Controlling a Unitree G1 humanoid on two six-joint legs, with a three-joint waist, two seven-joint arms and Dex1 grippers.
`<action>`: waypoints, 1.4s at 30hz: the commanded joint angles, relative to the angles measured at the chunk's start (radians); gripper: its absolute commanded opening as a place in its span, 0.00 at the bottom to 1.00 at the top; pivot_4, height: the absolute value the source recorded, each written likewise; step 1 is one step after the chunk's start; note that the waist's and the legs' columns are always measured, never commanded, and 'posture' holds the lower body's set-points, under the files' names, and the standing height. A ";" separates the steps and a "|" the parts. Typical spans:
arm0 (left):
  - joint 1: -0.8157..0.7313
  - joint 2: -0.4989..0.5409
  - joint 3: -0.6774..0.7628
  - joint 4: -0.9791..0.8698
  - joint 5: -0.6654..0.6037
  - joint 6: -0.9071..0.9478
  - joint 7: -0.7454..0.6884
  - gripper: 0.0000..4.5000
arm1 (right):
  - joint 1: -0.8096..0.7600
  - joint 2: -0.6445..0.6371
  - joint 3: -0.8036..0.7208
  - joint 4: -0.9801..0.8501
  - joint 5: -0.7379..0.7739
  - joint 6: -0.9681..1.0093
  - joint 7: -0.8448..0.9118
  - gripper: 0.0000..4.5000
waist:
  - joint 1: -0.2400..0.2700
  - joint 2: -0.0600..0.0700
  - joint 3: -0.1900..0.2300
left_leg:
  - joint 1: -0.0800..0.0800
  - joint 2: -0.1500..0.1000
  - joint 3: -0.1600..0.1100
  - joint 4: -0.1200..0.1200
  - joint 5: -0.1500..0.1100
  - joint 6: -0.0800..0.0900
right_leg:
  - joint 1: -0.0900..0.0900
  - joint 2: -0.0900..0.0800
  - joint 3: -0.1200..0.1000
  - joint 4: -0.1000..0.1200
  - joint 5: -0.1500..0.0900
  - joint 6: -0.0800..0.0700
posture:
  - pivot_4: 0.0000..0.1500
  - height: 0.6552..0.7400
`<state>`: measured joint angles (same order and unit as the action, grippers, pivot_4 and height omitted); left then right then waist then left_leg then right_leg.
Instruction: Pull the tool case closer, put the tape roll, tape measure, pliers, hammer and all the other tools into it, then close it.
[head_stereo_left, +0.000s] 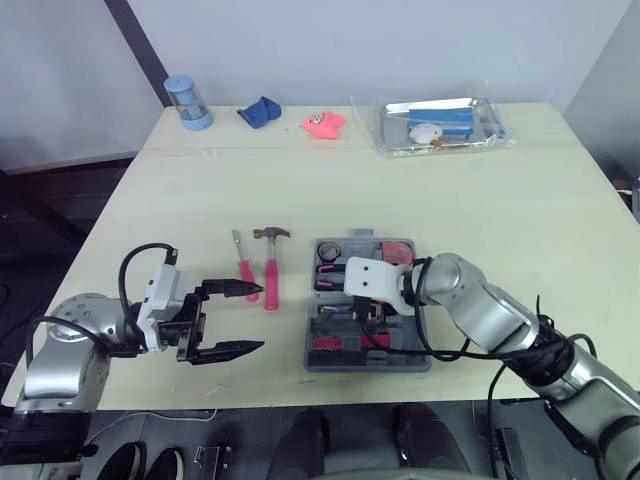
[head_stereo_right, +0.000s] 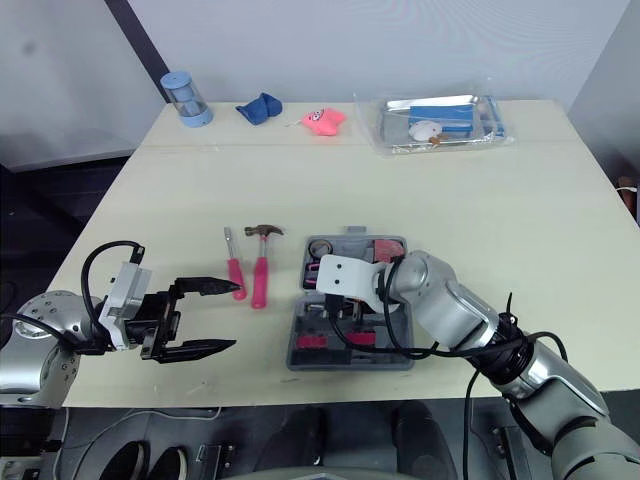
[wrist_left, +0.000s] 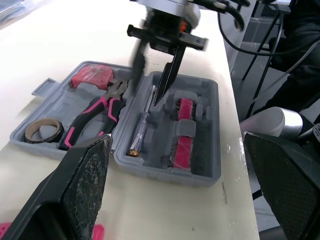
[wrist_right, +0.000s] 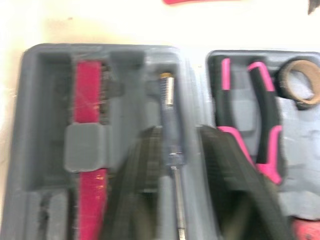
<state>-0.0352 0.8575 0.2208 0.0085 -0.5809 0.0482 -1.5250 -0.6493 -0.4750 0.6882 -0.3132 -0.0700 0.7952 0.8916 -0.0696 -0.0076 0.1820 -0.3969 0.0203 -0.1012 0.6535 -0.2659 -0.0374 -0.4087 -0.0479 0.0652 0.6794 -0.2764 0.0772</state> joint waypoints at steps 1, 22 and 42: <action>0.003 -0.002 0.026 -0.003 -0.018 -0.015 -0.015 1.00 | 0.011 -0.003 -0.035 0.006 -0.005 -0.066 -0.014 0.01 | -0.001 0.000 0.000 | 0.000 0.000 0.000 0.000 0.000 0.000 | 0.000 0.000 0.000 0.000 0.000 0.000 | 1.00 1.00; -0.014 -0.009 0.022 0.028 -0.013 -0.024 -0.012 1.00 | 0.079 0.041 0.022 0.321 -0.087 -0.281 -0.001 0.01 | -0.001 -0.004 -0.004 | 0.001 0.000 0.000 0.000 0.000 0.000 | 0.000 0.000 0.000 0.001 0.000 0.000 | 1.00 1.00; 0.022 -0.058 0.053 0.023 -0.021 -0.003 0.077 1.00 | 0.180 0.061 -0.314 0.072 0.064 -0.342 -0.038 0.01 | 0.008 -0.006 -0.005 | 0.012 0.000 0.000 -0.001 0.000 0.000 | 0.011 0.000 0.000 -0.001 0.000 0.000 | 1.00 1.00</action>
<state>-0.0201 0.7998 0.2341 0.0496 -0.5809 0.0434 -1.4649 -0.4796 -0.4145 0.4490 -0.1755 -0.0498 0.4878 0.8731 -0.0621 -0.0140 0.1765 -0.3853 0.0204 -0.1012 0.6524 -0.2659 -0.0374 -0.3976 -0.0479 0.0655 0.6783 -0.2765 0.0769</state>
